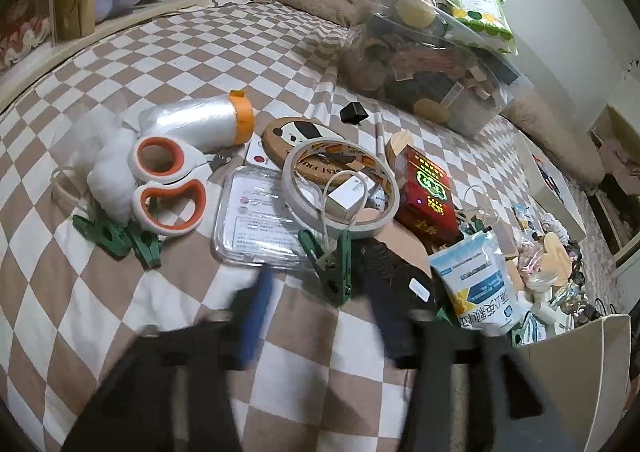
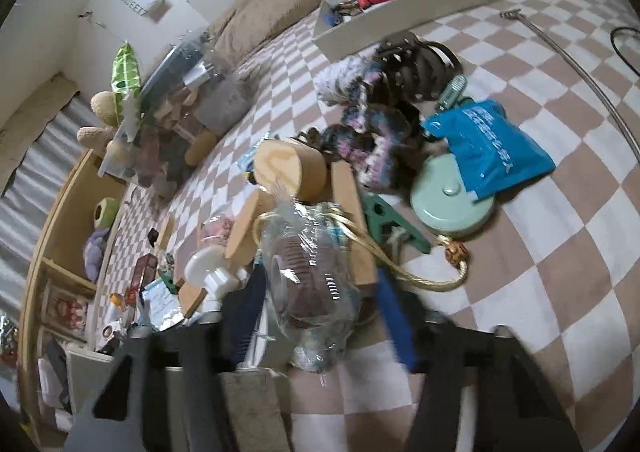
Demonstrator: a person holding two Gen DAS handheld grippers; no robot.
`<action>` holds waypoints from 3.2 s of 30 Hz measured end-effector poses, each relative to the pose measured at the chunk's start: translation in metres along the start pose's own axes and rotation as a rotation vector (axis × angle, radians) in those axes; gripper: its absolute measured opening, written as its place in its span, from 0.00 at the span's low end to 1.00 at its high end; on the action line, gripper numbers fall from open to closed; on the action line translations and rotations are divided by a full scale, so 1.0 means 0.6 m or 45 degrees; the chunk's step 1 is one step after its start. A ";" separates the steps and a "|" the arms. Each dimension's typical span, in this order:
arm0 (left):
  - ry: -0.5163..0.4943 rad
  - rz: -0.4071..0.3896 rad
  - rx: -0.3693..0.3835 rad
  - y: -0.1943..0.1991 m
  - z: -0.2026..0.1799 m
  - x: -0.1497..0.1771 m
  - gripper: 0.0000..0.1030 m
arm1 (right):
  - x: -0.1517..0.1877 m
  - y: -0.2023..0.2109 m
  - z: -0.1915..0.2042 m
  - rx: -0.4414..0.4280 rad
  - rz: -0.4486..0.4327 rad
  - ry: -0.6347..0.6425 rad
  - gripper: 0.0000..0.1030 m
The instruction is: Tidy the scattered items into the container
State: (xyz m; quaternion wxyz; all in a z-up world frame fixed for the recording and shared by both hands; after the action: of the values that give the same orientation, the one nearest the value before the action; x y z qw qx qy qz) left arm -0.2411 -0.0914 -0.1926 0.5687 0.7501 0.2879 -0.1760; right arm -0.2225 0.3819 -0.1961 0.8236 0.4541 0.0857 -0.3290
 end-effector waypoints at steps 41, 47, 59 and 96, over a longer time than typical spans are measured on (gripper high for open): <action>-0.050 0.116 0.074 0.004 -0.023 0.049 0.10 | 0.019 0.111 -0.024 -0.167 -0.165 -0.155 0.30; -0.012 0.149 0.073 -0.005 -0.015 0.052 0.10 | 0.023 0.101 -0.043 -0.119 -0.114 -0.195 0.30; -0.106 0.124 -0.019 -0.010 -0.026 0.051 0.65 | 0.038 0.064 -0.040 -0.104 0.001 -0.188 0.31; -0.094 0.122 0.159 -0.024 -0.057 0.030 0.14 | 0.036 0.077 -0.016 -0.116 -0.067 -0.108 0.45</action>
State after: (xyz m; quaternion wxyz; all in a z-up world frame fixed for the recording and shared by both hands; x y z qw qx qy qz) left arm -0.2382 -0.0518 -0.2042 0.5387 0.7901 0.2190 -0.1938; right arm -0.1758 0.3967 -0.1793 0.8373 0.3994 0.0777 -0.3653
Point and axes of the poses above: each gripper's, at about its wrist camera, not at the fingertips, and y roughly against the way its jaws point, z to its left, x to its underside, the point moved 6 cm from there along -y, roughly the way its jaws point
